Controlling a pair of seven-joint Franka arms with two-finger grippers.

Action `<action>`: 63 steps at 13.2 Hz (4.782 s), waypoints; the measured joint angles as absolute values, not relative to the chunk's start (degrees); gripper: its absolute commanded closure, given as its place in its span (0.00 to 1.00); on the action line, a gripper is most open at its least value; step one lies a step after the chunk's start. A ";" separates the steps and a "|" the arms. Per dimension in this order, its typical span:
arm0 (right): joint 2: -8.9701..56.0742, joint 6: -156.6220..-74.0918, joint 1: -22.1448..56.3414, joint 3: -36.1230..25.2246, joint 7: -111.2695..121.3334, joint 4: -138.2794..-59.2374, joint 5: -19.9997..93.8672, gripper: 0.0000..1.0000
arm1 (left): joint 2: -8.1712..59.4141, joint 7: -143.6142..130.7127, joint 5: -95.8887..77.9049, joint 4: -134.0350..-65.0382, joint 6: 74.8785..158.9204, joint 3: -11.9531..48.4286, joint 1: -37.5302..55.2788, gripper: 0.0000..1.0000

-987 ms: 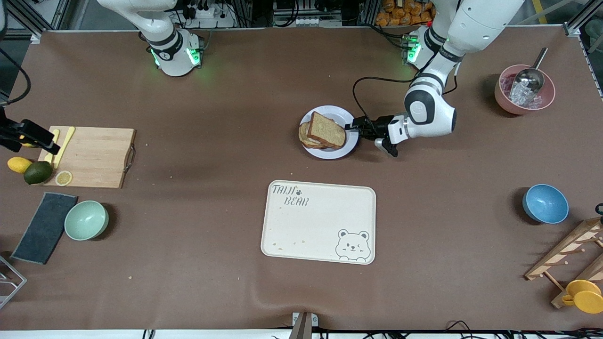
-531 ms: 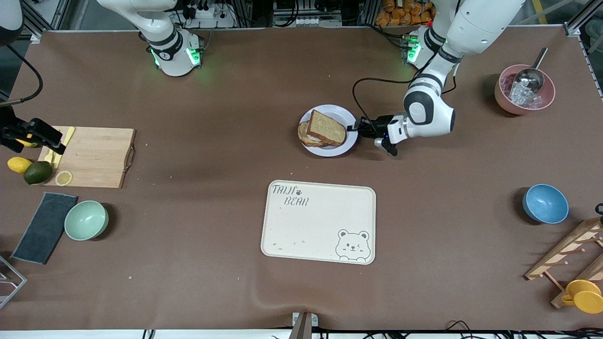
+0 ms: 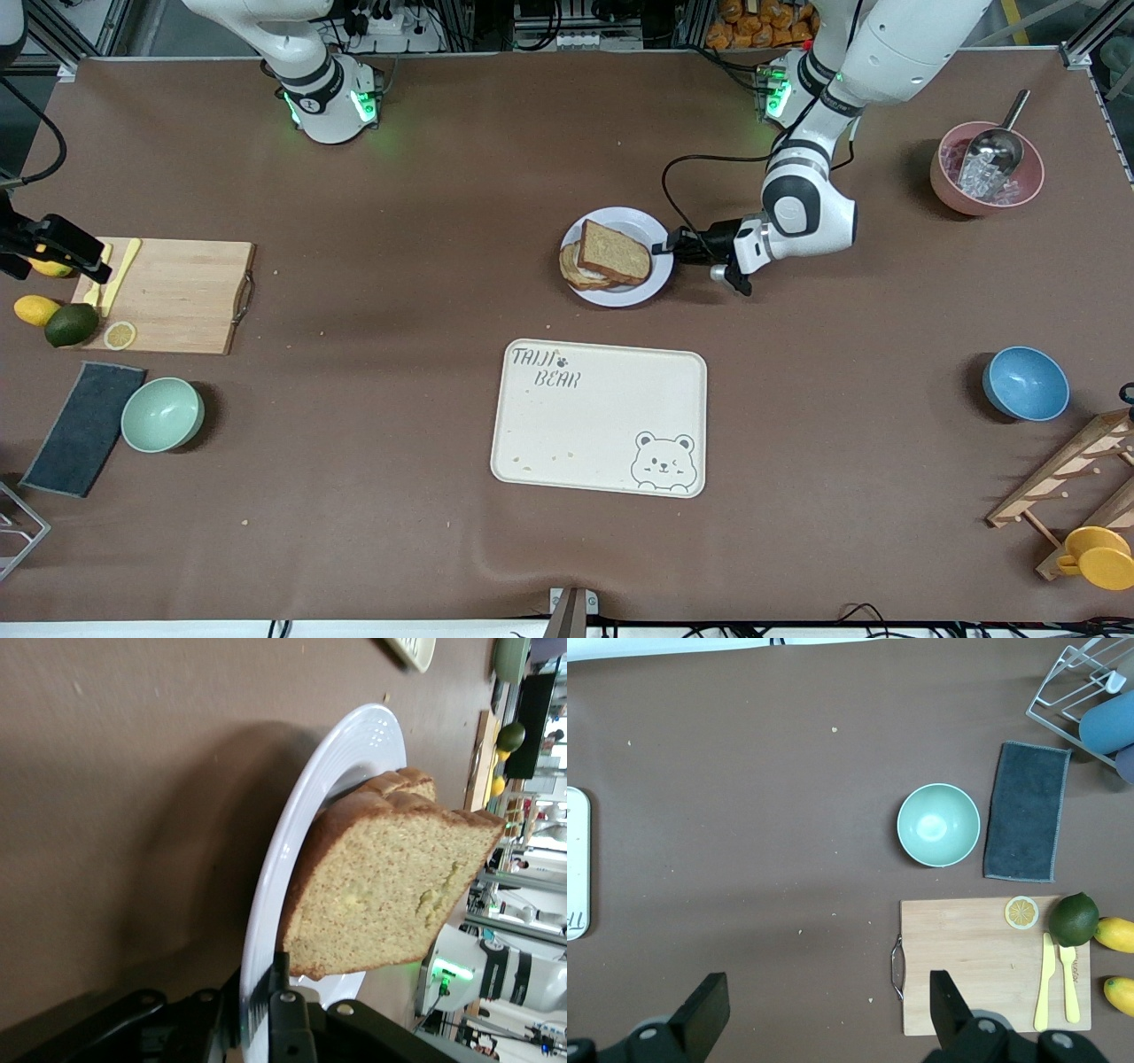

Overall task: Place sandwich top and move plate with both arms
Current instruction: 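Slide the plate with the left gripper onto the bear tray, then open the left gripper and release the plate rim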

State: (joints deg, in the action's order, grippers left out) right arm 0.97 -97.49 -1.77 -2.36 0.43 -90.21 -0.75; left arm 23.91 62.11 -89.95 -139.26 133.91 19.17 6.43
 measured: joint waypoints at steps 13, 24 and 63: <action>0.98 -95.28 -1.68 -2.15 0.43 -88.92 -0.76 0.00 | 21.58 37.77 -90.27 -125.34 137.23 18.61 2.05 1.00; 0.98 -95.04 -1.80 -2.44 0.41 -88.38 -0.58 0.00 | 30.35 26.50 -90.27 -110.75 148.88 18.69 2.52 1.00; 1.13 -94.19 -3.78 -2.98 0.41 -88.23 -0.58 0.00 | 34.38 33.22 -100.05 -106.67 180.96 19.44 16.69 0.00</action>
State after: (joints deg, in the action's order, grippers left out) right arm 1.13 -94.19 -3.78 -2.98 0.41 -88.23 -0.58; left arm 34.38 33.22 -100.05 -106.67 180.96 19.44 16.69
